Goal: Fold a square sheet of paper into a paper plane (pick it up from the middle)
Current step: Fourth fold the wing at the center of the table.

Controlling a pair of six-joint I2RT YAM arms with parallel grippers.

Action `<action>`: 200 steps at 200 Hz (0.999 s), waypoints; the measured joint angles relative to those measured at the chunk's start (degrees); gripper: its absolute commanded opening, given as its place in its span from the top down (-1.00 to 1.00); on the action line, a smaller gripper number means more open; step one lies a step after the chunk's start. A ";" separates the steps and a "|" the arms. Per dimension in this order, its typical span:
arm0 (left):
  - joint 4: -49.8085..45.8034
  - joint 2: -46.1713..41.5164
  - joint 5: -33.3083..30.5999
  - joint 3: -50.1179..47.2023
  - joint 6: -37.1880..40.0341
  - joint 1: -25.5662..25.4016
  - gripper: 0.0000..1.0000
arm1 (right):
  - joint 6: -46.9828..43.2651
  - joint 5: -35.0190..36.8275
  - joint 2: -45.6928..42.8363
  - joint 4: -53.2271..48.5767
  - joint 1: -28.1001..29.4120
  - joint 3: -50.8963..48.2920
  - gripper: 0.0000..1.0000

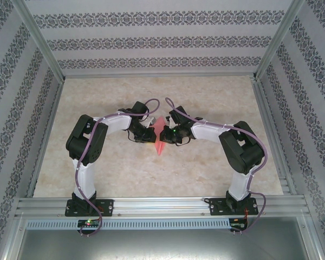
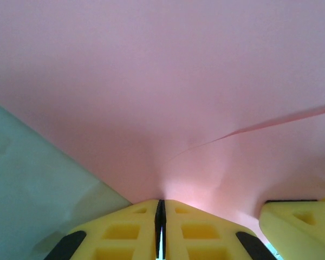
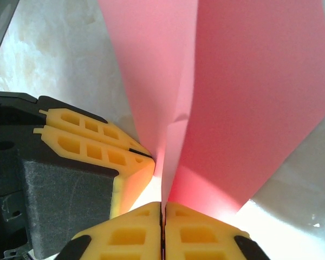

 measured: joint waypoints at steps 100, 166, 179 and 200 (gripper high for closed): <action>-0.02 0.24 0.44 0.13 0.00 0.00 0.75 | -3.37 0.72 2.49 -5.09 1.29 4.37 0.94; 0.00 0.48 1.29 0.15 0.00 0.35 0.76 | -4.90 0.87 3.72 -6.60 2.03 6.36 0.93; 0.00 0.48 1.33 0.15 0.00 0.37 0.75 | -5.27 0.92 4.00 -7.08 2.03 6.62 0.94; 0.00 0.48 1.42 0.15 0.00 0.37 0.76 | -6.03 1.97 4.00 -8.33 2.03 6.82 0.93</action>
